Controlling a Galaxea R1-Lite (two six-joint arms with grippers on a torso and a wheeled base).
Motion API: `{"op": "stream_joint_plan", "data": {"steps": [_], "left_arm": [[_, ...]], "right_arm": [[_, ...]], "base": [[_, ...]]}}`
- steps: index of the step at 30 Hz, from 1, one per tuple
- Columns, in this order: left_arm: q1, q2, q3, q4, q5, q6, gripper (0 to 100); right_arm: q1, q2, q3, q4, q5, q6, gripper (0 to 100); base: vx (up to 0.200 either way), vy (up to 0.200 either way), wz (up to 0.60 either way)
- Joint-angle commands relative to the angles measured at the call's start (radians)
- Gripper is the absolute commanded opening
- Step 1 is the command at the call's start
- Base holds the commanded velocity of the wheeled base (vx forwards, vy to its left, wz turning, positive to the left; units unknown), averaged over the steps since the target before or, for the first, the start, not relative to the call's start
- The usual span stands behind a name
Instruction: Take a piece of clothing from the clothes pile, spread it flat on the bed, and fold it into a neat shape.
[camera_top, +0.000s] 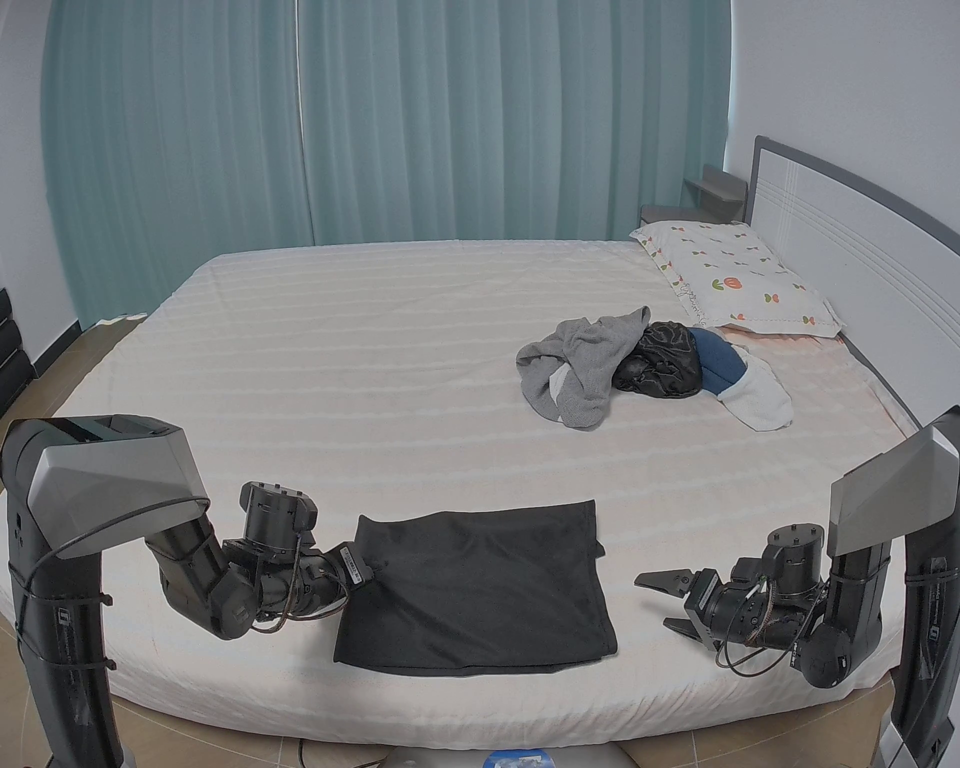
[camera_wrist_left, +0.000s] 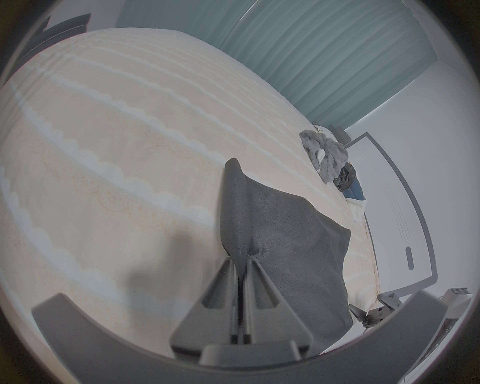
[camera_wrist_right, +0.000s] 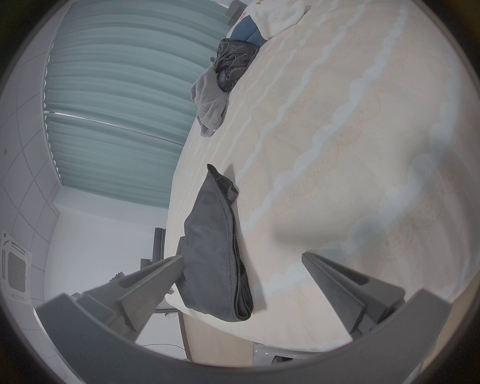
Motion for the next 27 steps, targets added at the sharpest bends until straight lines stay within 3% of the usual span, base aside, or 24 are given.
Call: {"op": "stream_joint_plan", "data": {"steps": [1, 4, 27], "left_arm": [[0.0, -0.002, 0.006, -0.001, 0.0, -0.011, 0], [0.002, -0.004, 0.0, 0.008, 0.005, -0.034, 0], [0.002, -0.033, 0.006, 0.028, 0.006, -0.046, 0]], "right_arm": [[0.0, 0.002, 0.0, -0.012, 0.001, 0.0, 100], [0.0, 0.002, 0.0, -0.01, 0.001, 0.0, 100], [0.003, 0.002, 0.0, -0.01, 0.001, -0.002, 100]], "base": [[0.0, 0.0, 0.0], [0.0, 0.0, 0.0], [0.0, 0.2, 0.0]]}}
